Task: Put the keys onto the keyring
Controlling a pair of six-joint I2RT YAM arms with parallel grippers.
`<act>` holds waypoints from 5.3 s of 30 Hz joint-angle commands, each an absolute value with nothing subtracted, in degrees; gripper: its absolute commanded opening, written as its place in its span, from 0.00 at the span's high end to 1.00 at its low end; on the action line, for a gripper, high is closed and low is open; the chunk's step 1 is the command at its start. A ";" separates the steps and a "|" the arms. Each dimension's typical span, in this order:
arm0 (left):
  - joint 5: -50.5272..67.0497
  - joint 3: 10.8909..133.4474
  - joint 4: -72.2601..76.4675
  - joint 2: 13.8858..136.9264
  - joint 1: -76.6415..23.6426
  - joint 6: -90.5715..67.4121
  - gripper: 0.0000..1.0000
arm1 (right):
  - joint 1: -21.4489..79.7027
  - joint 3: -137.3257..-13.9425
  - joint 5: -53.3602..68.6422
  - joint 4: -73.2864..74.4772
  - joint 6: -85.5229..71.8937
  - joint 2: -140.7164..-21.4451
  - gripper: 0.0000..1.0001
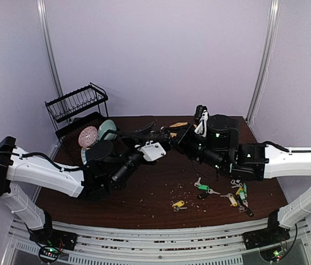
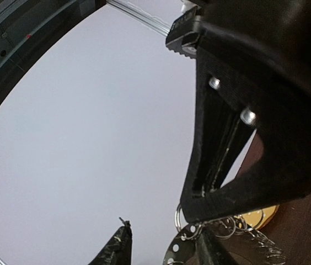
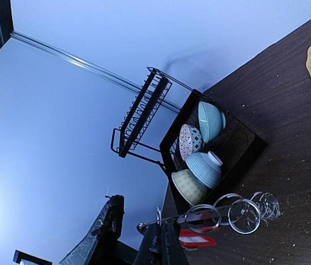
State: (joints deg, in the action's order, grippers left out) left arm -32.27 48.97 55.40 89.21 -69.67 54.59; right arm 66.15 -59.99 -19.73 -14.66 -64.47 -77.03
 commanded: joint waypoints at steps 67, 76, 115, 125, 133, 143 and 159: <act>9.89 45.26 19.51 58.79 -68.29 -5.42 0.83 | 67.78 -58.54 21.18 -22.71 -13.62 -67.29 1.00; 10.77 44.81 23.71 58.89 -68.29 -5.63 0.79 | 67.90 -57.99 21.93 -23.38 -13.90 -67.66 1.00; 14.45 47.07 27.81 59.84 -68.30 -6.62 0.79 | 67.91 -57.82 22.30 -23.90 -13.72 -68.10 1.00; 13.72 46.42 26.14 57.81 -68.29 -5.72 0.92 | 67.94 -57.91 22.81 -24.51 -13.88 -68.20 1.00; 12.25 48.10 22.47 59.08 -68.29 -5.24 0.76 | 67.92 -58.01 23.11 -24.61 -13.97 -68.20 1.00; 13.34 49.30 23.10 60.60 -68.29 -5.27 1.00 | 67.85 -58.01 23.80 -24.70 -13.98 -68.38 1.00; -15.03 46.84 12.39 53.98 -75.14 25.58 1.00 | 67.70 -60.26 21.69 -8.51 -6.22 -62.52 0.56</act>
State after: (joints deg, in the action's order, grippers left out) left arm -1.80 47.46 12.91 54.85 -70.48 8.88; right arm 67.55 -57.78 21.39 -13.91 -8.99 -64.38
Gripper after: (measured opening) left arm 0.006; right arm 0.424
